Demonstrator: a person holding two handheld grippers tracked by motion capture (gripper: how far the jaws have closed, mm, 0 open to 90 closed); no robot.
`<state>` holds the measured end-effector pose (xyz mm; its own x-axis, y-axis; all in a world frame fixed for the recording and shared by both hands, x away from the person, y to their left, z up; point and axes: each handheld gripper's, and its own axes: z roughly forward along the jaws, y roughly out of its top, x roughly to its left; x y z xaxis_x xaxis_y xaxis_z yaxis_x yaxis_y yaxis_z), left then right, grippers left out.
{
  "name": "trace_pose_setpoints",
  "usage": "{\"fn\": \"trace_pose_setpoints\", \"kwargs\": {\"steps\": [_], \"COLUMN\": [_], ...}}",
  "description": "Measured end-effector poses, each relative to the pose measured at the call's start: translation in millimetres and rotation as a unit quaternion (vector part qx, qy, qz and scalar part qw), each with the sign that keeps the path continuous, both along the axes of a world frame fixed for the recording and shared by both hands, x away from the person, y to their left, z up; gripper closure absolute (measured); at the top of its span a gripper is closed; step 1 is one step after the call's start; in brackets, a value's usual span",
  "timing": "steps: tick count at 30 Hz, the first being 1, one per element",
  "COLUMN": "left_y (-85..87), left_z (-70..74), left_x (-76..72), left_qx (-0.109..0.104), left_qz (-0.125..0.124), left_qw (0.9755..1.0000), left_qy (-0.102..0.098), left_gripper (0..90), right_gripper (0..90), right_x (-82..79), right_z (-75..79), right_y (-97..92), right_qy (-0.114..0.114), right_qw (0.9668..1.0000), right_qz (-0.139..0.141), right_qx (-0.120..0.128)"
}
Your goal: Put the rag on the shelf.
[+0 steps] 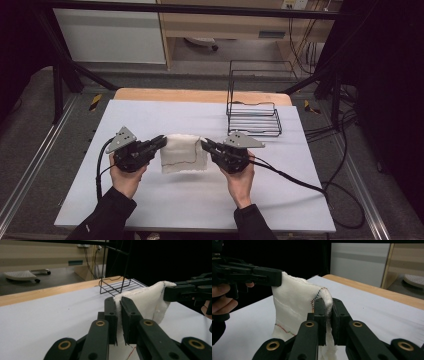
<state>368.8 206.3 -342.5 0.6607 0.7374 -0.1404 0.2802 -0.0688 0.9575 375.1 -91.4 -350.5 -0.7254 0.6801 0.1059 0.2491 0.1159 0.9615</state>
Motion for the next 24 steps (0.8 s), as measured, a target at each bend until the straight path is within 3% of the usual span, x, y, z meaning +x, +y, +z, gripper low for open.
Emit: {"fn": "trace_pose_setpoints", "kwargs": {"steps": [9, 24], "left_y": [-10.7, -30.7], "left_z": [9.2, 24.7], "left_x": [-1.2, 9.3], "left_qx": [0.001, -0.026], "left_qz": [-0.002, -0.004], "left_qw": [0.9998, 0.9992], "left_qy": [-0.017, -0.031], "left_gripper": [83.4, 83.4], "right_gripper": [83.6, 83.6], "right_x": [-2.3, -3.2], "right_z": [14.1, 36.1], "right_y": [-9.7, -28.5], "right_qy": [-0.017, -0.045], "right_qw": [0.9998, 0.9985], "right_qz": [-0.01, -0.03], "right_qx": [0.005, 0.011]}}
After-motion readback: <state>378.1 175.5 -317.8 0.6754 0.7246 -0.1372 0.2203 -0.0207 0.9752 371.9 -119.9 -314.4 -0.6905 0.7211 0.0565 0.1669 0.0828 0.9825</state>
